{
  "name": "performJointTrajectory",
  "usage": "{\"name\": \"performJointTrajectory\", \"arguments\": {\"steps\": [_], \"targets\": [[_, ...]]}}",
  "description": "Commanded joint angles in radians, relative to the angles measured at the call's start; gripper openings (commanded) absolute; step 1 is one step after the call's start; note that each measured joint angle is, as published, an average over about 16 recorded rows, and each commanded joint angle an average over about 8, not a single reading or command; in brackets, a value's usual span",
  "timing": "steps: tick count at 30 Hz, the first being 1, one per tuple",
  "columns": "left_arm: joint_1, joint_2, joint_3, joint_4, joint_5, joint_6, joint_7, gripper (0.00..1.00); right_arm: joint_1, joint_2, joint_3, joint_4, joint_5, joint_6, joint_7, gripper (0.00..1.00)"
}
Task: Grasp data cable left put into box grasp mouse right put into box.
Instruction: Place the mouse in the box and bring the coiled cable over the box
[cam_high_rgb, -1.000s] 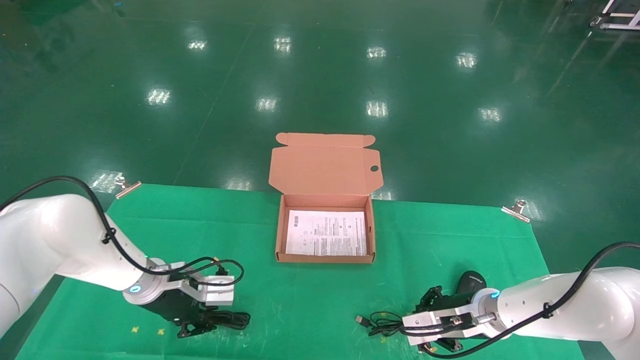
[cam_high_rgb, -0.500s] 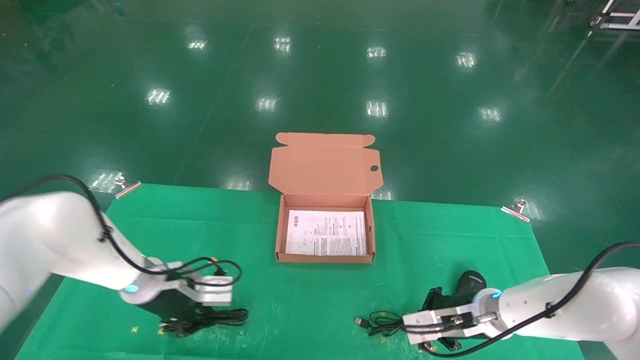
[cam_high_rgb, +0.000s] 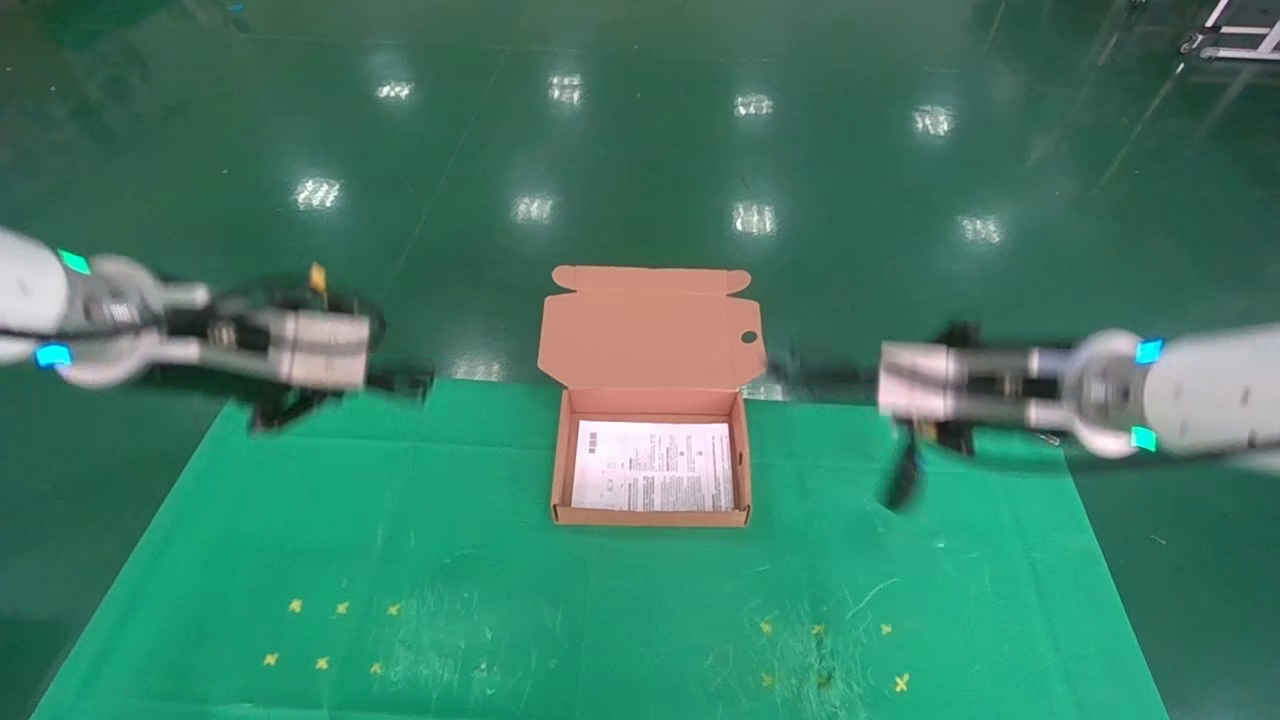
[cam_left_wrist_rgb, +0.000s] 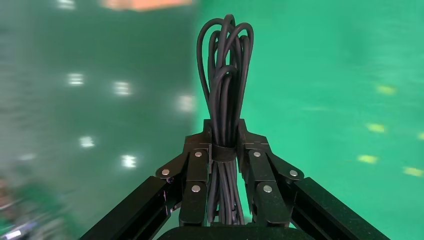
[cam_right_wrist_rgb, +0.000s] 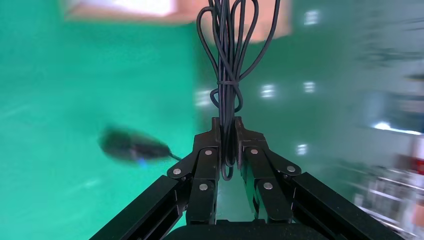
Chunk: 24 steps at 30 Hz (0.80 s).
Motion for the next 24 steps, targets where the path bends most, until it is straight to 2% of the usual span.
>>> {"name": "performJointTrajectory", "arguments": {"steps": [1, 7, 15, 24], "targets": [[-0.023, -0.018, -0.013, -0.082, 0.024, -0.010, -0.049, 0.00, 0.037, -0.005, 0.016, 0.023, -0.014, 0.005, 0.033, 0.00], [-0.063, 0.029, -0.030, -0.122, 0.075, -0.074, -0.084, 0.00, 0.130, -0.108, 0.044, -0.038, 0.018, 0.069, 0.022, 0.00], [-0.096, 0.113, -0.048, -0.052, 0.108, -0.156, -0.117, 0.00, 0.233, -0.265, 0.054, -0.208, 0.064, 0.167, -0.066, 0.00], [-0.110, 0.140, -0.056, -0.026, 0.089, -0.179, -0.094, 0.00, 0.286, -0.342, 0.068, -0.317, 0.130, 0.206, -0.152, 0.00]]}}
